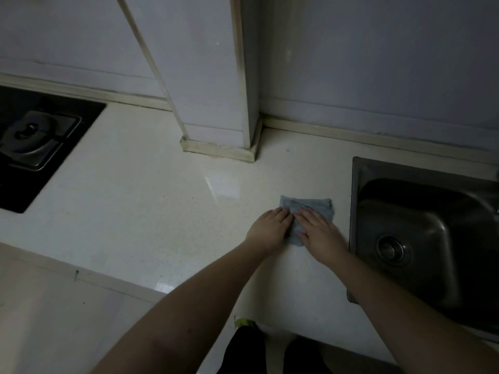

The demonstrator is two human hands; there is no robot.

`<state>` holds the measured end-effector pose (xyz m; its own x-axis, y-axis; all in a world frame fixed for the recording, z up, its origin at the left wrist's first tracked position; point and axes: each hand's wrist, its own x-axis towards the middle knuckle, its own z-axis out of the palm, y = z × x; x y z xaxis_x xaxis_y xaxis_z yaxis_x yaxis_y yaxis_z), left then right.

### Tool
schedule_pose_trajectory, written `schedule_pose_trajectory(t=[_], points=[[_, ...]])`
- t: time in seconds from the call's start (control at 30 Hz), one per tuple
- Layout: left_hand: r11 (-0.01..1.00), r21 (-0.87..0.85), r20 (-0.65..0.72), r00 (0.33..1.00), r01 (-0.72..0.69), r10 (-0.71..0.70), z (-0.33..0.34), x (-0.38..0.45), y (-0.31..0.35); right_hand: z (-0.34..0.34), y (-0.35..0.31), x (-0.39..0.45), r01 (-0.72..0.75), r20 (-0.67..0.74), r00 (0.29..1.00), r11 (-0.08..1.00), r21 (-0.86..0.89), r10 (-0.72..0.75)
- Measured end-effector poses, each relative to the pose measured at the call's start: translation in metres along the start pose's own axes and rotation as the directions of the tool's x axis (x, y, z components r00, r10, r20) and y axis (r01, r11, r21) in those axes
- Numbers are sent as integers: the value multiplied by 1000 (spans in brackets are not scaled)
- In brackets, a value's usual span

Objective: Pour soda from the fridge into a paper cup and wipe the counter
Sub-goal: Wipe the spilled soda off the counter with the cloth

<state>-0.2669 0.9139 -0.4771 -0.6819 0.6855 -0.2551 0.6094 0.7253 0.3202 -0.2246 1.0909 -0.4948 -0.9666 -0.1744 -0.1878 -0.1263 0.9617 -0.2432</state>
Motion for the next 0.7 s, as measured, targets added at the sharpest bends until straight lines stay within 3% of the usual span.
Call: schedule_pose_trajectory(t=[0.17, 0.27, 0.57, 0.7], points=[[990, 138, 6, 1000, 25, -26, -5, -3, -22, -6, -18, 8, -223, -16, 975, 969, -108, 222], [981, 177, -3, 997, 77, -78, -10, -9, -41, -12, -36, 34, -293, 58, 954, 955, -50, 296], [949, 213, -3, 972, 232, -236, -52, -36, -139, -28, -107, 127, -84, 235, 968, 996, -10, 84], [937, 187, -27, 955, 294, -294, -55, -67, -187, -23, -148, 165, 17, 192, 981, 999, 34, -24]])
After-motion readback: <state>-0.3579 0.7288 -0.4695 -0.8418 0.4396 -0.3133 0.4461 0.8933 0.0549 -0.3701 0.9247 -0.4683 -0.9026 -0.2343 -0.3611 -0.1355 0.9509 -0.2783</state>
